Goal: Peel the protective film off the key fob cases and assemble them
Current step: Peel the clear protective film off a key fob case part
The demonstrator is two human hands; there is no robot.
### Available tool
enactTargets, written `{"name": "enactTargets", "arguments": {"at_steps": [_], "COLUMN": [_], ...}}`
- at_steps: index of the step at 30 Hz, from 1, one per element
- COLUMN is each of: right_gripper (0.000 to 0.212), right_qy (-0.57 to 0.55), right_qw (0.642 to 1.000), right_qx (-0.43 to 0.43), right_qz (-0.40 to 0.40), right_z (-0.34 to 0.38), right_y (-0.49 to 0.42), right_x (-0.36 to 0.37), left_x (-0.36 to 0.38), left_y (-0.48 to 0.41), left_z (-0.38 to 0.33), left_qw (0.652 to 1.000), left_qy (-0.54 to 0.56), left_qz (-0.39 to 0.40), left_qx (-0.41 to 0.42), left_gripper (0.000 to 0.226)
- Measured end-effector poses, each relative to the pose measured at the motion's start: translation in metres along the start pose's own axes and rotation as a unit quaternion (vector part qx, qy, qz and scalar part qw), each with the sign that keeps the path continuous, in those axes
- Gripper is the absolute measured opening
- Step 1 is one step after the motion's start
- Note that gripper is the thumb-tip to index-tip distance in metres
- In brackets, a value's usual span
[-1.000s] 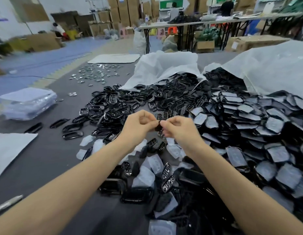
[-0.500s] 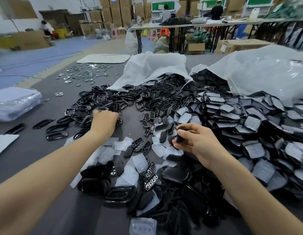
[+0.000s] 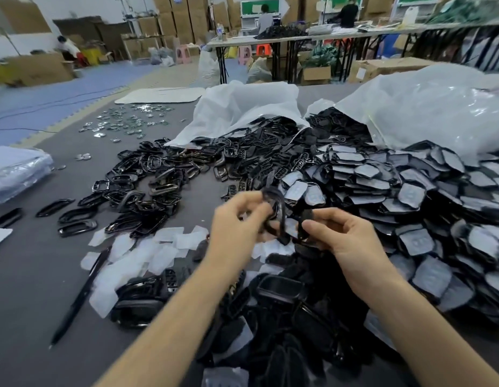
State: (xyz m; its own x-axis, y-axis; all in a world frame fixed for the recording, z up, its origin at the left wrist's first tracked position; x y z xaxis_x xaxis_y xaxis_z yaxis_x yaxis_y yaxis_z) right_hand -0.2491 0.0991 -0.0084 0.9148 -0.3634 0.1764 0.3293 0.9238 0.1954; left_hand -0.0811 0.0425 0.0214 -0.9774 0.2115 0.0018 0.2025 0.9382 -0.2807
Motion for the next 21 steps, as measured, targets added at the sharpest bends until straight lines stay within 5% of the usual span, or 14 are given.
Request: {"name": "enactTargets", "arguments": {"at_steps": [10, 21], "right_gripper": [0.01, 0.015], "right_qy": [-0.071, -0.071], "right_qw": [0.997, 0.99], "right_qx": [-0.029, -0.059], "right_qz": [0.034, 0.106], "right_z": [-0.005, 0.006], "right_y": [0.006, 0.018], "right_x": [0.003, 0.014], "left_x": [0.006, 0.004], "left_y": [0.019, 0.017], "left_z": [0.024, 0.006], "left_qw": [0.998, 0.997], "left_qy": [0.053, 0.002], "left_qz": [0.026, 0.011], "left_qx": [-0.018, 0.082], "left_gripper": [0.023, 0.027]}}
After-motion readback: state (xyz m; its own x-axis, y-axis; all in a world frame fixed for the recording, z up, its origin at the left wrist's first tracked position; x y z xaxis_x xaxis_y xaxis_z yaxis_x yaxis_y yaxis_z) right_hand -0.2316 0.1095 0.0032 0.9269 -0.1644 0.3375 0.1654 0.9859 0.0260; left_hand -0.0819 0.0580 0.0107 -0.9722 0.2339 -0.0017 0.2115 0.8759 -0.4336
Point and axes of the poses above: each hand's wrist, its own y-axis away from the middle knuckle, its own x-axis out of the palm, z = x × y, the point moved 8 cm from there along -y, towards the middle knuckle, and after that the axes turned 9 degrees about x, right-handed, at the moved point
